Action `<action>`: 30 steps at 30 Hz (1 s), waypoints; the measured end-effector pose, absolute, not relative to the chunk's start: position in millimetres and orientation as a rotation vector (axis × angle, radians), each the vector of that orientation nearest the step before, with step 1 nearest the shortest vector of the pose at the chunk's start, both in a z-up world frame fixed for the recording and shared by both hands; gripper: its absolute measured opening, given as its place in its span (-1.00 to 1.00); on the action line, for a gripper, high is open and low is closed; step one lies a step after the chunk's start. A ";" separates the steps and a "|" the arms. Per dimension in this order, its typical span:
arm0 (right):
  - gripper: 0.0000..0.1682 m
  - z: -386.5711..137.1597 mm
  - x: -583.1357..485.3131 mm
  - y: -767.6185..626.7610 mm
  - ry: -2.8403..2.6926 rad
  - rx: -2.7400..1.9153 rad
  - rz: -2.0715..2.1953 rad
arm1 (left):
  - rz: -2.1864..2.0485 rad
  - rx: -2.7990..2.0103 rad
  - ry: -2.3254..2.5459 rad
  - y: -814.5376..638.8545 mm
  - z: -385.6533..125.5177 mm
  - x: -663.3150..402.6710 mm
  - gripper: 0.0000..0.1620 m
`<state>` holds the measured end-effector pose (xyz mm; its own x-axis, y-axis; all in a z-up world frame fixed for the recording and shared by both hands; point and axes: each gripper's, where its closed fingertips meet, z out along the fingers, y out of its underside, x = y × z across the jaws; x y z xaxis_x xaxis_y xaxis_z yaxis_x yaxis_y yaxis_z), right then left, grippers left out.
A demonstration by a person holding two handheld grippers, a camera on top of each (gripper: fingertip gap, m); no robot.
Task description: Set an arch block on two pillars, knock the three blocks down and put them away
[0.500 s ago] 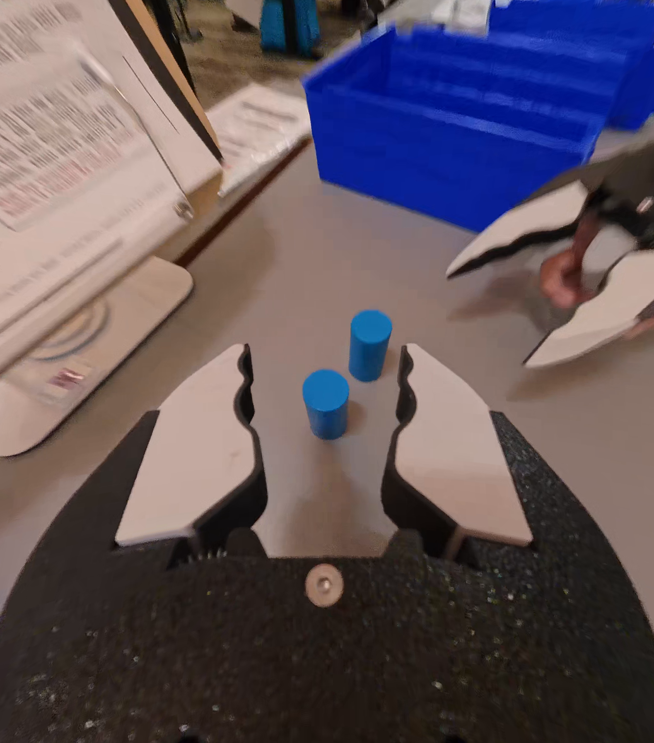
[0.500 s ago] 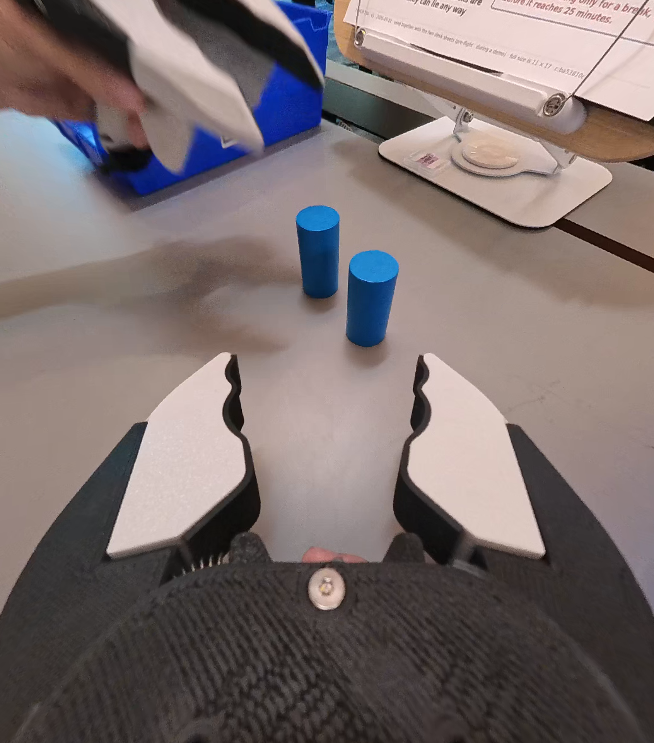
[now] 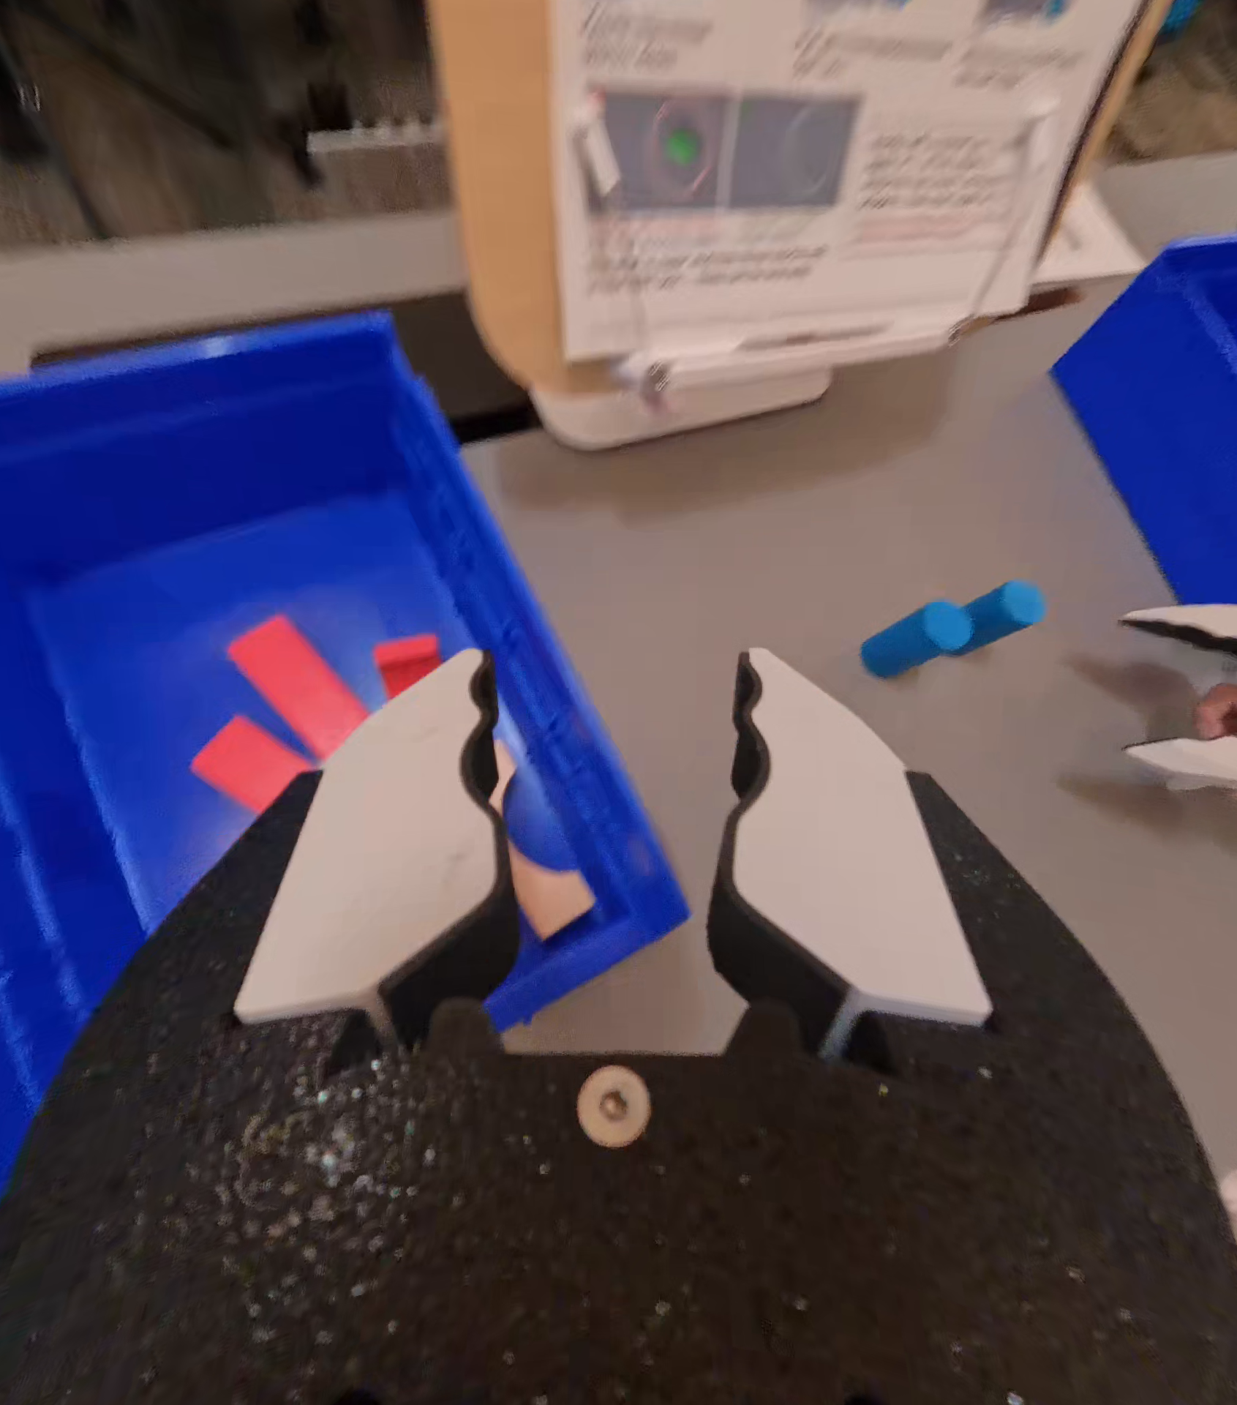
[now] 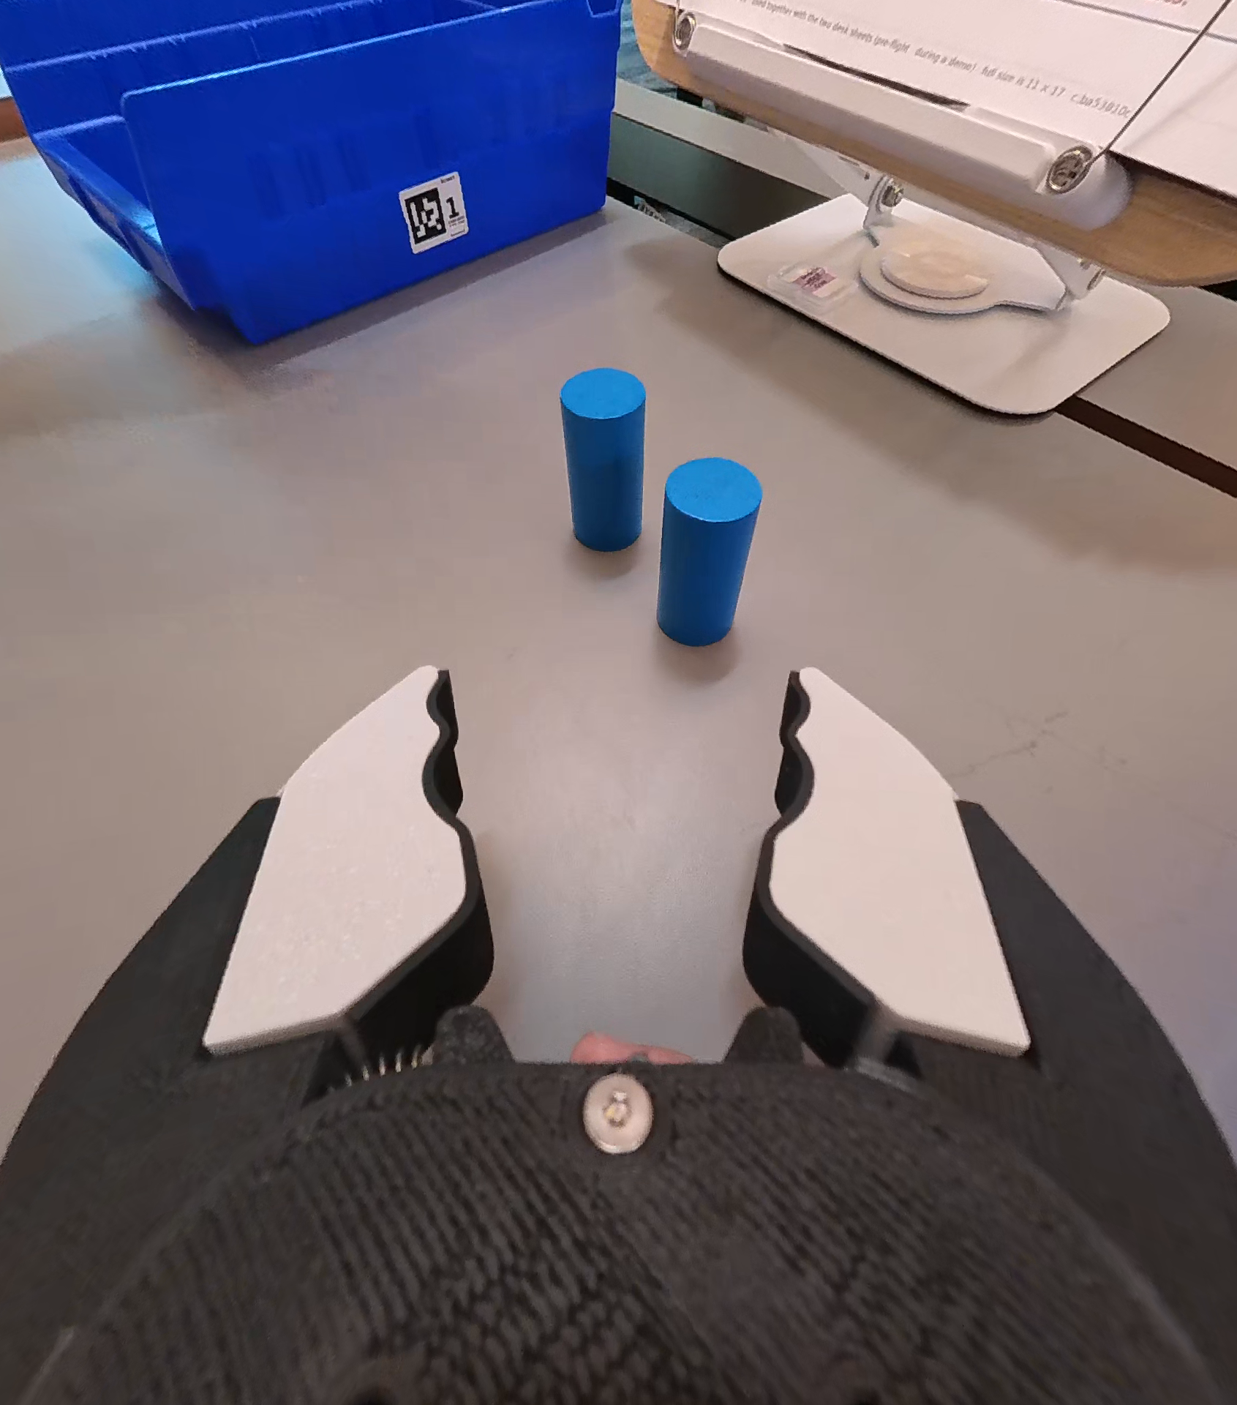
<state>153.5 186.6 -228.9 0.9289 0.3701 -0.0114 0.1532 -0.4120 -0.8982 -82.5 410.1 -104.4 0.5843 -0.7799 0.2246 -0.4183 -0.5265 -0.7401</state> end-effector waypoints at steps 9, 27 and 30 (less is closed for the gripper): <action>-0.02 -233.8 153.8 187.2 -0.375 -2.019 0.249 | -0.500 -2.512 0.940 445.1 -186.9 -127.8 -0.31; -0.02 -243.6 155.0 186.9 -0.371 -2.049 0.296 | -0.258 -2.807 1.038 496.8 -265.5 -90.6 -0.36; -0.02 -245.1 155.8 186.3 -0.372 -2.054 0.296 | -0.292 -2.825 1.013 497.4 -273.4 -86.8 -0.45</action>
